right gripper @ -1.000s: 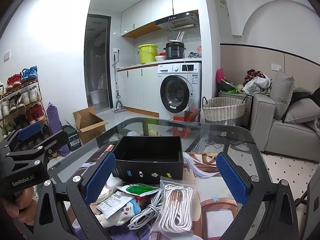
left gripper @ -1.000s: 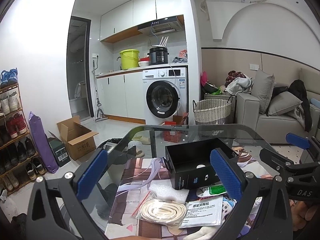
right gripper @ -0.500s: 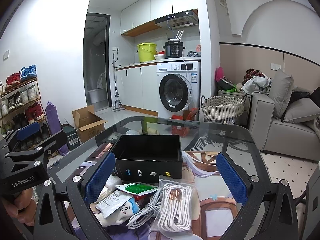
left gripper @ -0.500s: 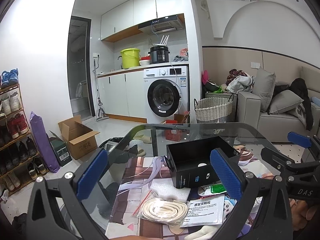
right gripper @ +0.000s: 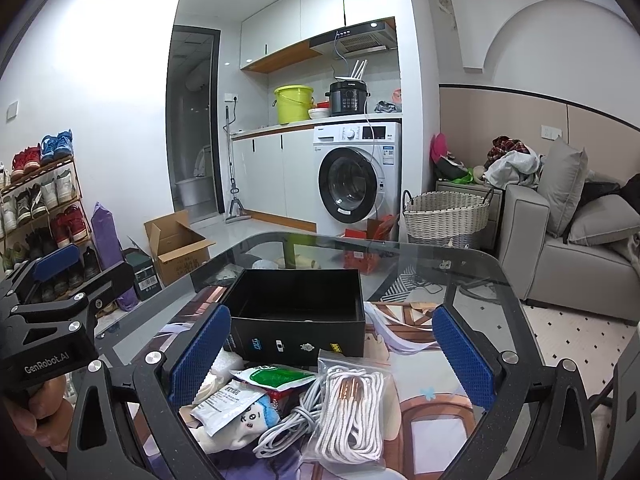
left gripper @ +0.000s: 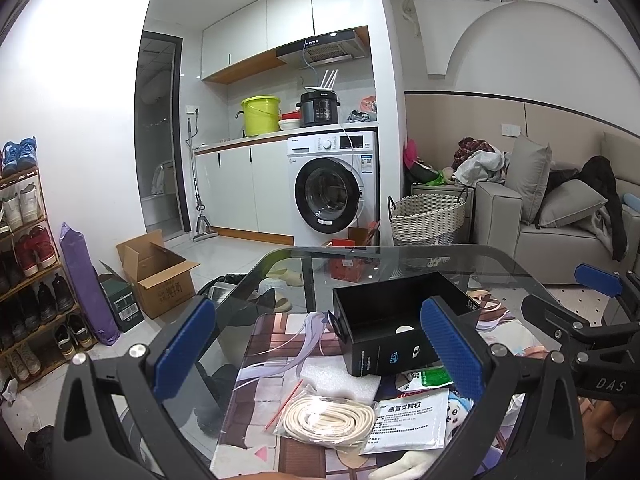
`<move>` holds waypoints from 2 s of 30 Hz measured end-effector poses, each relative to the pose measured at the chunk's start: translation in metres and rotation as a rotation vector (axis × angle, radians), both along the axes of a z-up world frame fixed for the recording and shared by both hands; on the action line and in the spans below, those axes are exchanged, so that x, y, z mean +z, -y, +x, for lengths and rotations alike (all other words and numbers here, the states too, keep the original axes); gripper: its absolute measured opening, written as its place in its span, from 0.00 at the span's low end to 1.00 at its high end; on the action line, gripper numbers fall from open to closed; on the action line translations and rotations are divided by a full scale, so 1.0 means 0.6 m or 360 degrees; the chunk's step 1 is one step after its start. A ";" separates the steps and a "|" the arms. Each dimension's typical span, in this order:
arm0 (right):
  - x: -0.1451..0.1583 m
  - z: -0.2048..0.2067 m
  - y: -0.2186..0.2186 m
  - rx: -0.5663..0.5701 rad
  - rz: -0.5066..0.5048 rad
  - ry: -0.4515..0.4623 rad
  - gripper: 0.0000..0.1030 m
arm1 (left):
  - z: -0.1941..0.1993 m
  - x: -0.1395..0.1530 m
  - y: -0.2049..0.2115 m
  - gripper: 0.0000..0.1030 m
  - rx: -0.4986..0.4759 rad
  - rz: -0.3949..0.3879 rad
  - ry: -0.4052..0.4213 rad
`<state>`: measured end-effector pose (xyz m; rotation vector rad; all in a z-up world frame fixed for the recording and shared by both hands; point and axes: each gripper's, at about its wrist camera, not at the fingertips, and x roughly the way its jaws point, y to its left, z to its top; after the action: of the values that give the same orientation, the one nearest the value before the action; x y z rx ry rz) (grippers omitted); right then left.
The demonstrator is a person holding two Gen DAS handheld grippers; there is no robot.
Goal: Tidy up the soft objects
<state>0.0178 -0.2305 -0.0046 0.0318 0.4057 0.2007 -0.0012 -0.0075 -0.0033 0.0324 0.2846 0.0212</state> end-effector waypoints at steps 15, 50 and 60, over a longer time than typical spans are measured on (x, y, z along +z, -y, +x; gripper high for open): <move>0.001 0.002 0.002 -0.0008 -0.0003 -0.0004 1.00 | -0.002 0.000 -0.001 1.00 0.0002 -0.0003 -0.0006; -0.052 0.156 0.029 0.0138 -0.0160 -0.0690 1.00 | 0.179 -0.100 -0.015 1.00 -0.0340 0.0199 -0.0975; -0.123 0.176 0.020 0.0159 -0.0253 -0.0911 1.00 | 0.177 -0.148 0.014 1.00 -0.0383 0.0376 -0.1099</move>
<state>0.1235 -0.2428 -0.0784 -0.0902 0.9937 0.2567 0.1048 -0.0159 -0.0922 0.3123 0.9659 -0.1998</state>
